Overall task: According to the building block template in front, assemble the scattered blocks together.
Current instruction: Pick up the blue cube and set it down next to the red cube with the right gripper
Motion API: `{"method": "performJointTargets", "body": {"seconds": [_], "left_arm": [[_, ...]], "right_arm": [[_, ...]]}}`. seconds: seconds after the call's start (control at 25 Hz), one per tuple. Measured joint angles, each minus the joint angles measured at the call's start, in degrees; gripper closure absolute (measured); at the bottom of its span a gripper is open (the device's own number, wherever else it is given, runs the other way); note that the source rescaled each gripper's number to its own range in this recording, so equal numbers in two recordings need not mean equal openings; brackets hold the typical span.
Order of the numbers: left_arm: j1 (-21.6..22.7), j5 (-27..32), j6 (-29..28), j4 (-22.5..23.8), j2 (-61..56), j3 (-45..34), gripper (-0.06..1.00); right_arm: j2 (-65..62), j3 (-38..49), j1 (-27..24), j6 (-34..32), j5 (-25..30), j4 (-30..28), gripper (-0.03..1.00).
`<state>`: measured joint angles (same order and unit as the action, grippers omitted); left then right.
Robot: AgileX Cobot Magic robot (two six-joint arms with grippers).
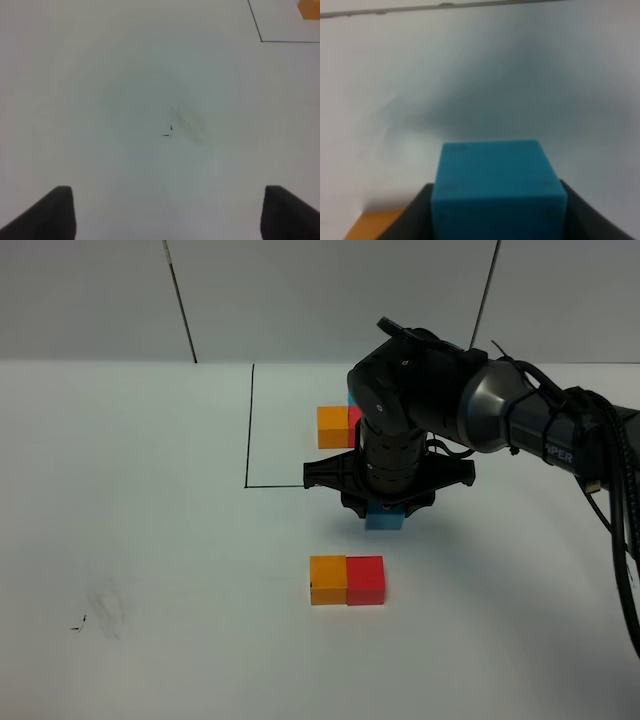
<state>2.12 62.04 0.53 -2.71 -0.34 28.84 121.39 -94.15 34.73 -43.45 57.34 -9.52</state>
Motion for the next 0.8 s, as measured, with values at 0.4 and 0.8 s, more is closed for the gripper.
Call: {"method": "performJointTargets", "body": {"seconds": [0.4,0.8], "left_arm": [[0.0,0.0,0.0,0.0,0.0,0.0,0.31],[0.0,0.0,0.0,0.0,0.0,0.0,0.31]], "right_arm": [[2.2,-0.1,1.5,0.3,0.0,-1.0,0.77],[3.1,-0.1,2.0,1.2,-1.4,0.3,0.77]]}}
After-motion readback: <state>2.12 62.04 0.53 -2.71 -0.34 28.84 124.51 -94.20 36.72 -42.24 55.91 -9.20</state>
